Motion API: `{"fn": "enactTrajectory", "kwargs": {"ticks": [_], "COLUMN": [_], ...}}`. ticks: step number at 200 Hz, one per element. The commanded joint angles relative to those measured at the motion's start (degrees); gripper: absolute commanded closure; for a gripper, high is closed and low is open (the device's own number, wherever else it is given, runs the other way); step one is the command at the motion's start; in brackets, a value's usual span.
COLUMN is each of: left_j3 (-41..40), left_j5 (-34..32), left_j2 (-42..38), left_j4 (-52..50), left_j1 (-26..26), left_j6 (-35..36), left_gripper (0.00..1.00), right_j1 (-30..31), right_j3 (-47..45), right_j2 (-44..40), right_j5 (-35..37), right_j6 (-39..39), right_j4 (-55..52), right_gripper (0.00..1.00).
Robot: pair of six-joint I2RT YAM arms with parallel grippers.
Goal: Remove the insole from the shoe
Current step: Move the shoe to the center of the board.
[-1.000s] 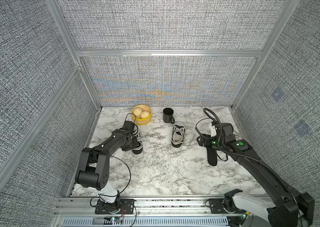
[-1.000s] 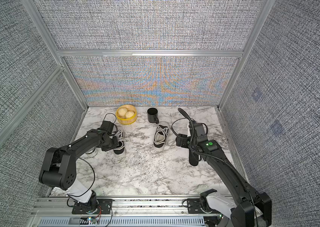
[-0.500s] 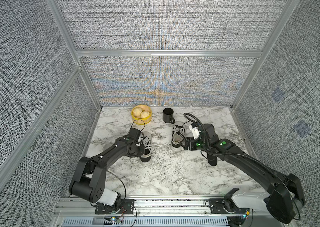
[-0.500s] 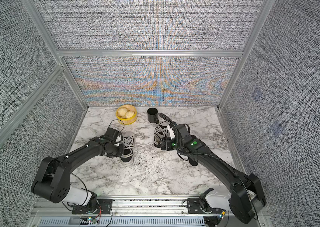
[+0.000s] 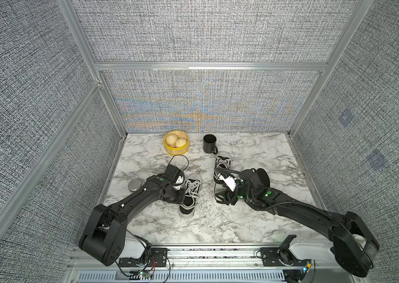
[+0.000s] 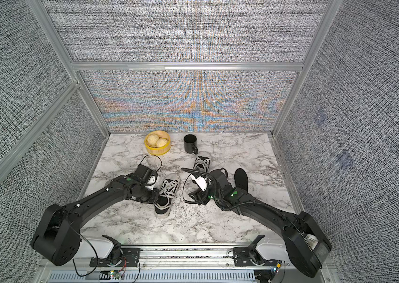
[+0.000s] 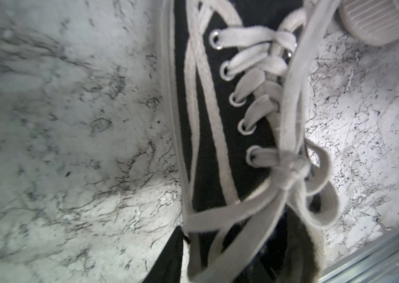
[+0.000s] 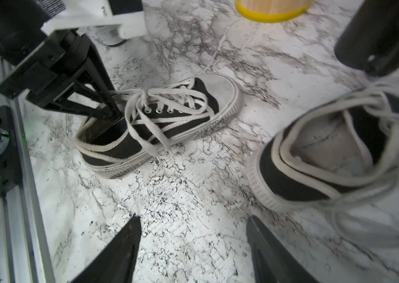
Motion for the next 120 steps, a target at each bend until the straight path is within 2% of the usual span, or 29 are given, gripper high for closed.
{"fn": "enactTrajectory", "kwargs": {"ticks": [1, 11, 29, 48, 69, 89, 120], "left_j3": [-0.33, -0.93, -2.34, -4.23, -5.57, -6.98, -8.37], "left_j5": [-3.02, -3.60, -5.53, -6.90, -7.30, -4.17, -0.16], "left_j2": [-2.90, -4.87, -8.72, -12.80, -15.67, -16.93, -16.29], "left_j4": [-1.26, -1.83, -2.75, -3.05, -3.25, -1.43, 1.52], "left_j1": [0.01, 0.01, 0.06, 0.04, 0.03, 0.09, 0.02], "left_j6": [-2.43, -3.37, -6.07, -10.11, -15.45, -19.70, -21.84], "left_gripper": [0.57, 0.55, 0.44, 0.40, 0.39, 0.39, 0.38], "right_j1": [1.07, 1.98, 3.40, 5.06, 6.28, 7.41, 8.46], "right_j3": [0.98, 2.35, 5.49, 9.80, 12.07, 14.19, 13.98], "right_j2": [3.48, 6.04, 10.67, 15.04, 18.05, 20.86, 22.39], "right_j5": [-2.29, -2.58, -2.23, -0.51, -0.03, 1.86, 5.01], "right_j6": [-9.12, -10.96, -14.00, -16.98, -20.10, -23.88, -26.65], "right_j4": [9.74, 9.83, 9.60, 9.13, 8.80, 5.60, 6.06], "right_gripper": [0.36, 0.39, 0.47, 0.55, 0.55, 0.55, 0.55]}}
